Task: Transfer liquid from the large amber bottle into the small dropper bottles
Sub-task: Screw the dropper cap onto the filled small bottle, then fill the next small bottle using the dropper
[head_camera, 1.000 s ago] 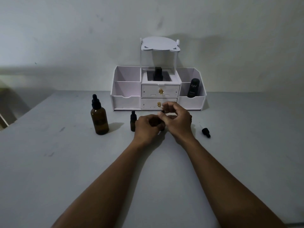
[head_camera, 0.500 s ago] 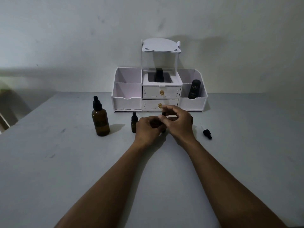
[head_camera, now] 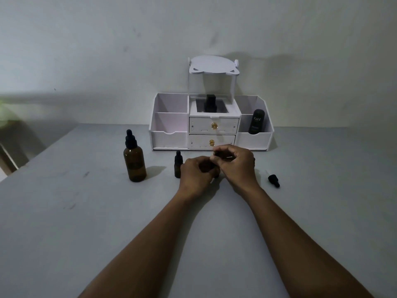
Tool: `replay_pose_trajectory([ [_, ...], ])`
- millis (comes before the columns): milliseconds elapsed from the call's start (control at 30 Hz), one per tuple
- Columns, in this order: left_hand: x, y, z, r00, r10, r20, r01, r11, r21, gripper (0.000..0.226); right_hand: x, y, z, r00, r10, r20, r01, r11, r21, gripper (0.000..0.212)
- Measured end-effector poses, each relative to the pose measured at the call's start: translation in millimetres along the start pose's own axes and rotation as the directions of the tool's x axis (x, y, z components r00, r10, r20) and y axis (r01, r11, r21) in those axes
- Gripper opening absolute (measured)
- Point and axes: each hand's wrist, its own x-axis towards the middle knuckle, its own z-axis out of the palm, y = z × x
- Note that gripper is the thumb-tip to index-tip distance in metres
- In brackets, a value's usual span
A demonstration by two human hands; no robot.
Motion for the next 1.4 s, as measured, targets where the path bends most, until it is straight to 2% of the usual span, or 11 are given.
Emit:
replay_pose_trajectory([
  [133, -7.4, 1.4, 2.2, 1.0, 0.003, 0.005, -0.003, 1.0, 0.001, 0.041, -0.1, 0.2, -2.5, 0.999, -0.033, 0.024, 0.034, 0.999, -0.033, 0.027],
  [233, -17.9, 0.8, -2.5, 0.997, -0.074, -0.005, 0.074, 0.997, -0.028, 0.056, -1.1, -2.0, -2.6, 0.997, -0.071, 0.018, 0.071, 0.997, -0.035, 0.037],
  [400, -39.0, -3.6, -36.7, 0.999, -0.014, -0.043, 0.014, 1.0, 0.0, 0.039, -1.8, -15.8, -7.2, 0.977, -0.211, -0.037, 0.209, 0.977, -0.033, 0.038],
  [533, -45.9, -0.1, -99.7, 0.952, 0.099, -0.29, -0.119, 0.991, -0.054, 0.021, -3.0, -39.8, 0.4, 0.935, -0.338, -0.107, 0.342, 0.939, 0.023, 0.025],
  [633, -40.1, -3.4, -148.0, 0.872, 0.065, -0.485, -0.148, 0.98, -0.135, 0.011, 1.0, -66.8, 17.2, 0.909, -0.401, -0.116, 0.41, 0.91, 0.061, 0.016],
  [733, -26.9, -19.6, -181.5, 0.826, 0.041, -0.562, -0.104, 0.991, -0.08, 0.013, 5.3, -93.4, 43.0, 0.93, -0.361, -0.066, 0.367, 0.918, 0.15, 0.016],
  [800, -16.6, -35.7, -195.5, 0.857, -0.01, -0.516, -0.058, 0.992, -0.115, 0.028, 8.2, -108.8, 63.8, 0.957, -0.29, 0.005, 0.283, 0.94, 0.192, 0.017],
  [900, -6.0, -53.7, -203.0, 0.942, -0.03, -0.335, -0.022, 0.988, -0.151, 0.052, 13.5, -120.5, 95.9, 0.97, -0.195, 0.146, 0.168, 0.97, 0.177, 0.027],
  [1033, -2.7, -68.1, -199.4, 0.985, -0.043, -0.165, 0.017, 0.988, -0.152, 0.045, 17.3, -125.3, 125.4, 0.951, -0.15, 0.27, 0.111, 0.982, 0.152, 0.038],
  [1233, 0.3, -75.8, -198.9, 0.995, -0.047, -0.083, 0.04, 0.996, -0.08, 0.061, 17.0, -125.4, 146.5, 0.957, -0.145, 0.249, 0.116, 0.985, 0.13, 0.025],
  [1400, 3.4, -82.0, -198.8, 0.995, -0.027, -0.093, 0.022, 0.998, -0.055, 0.057, 18.6, -123.8, 148.7, 0.962, -0.154, 0.225, 0.125, 0.982, 0.14, 0.017],
])
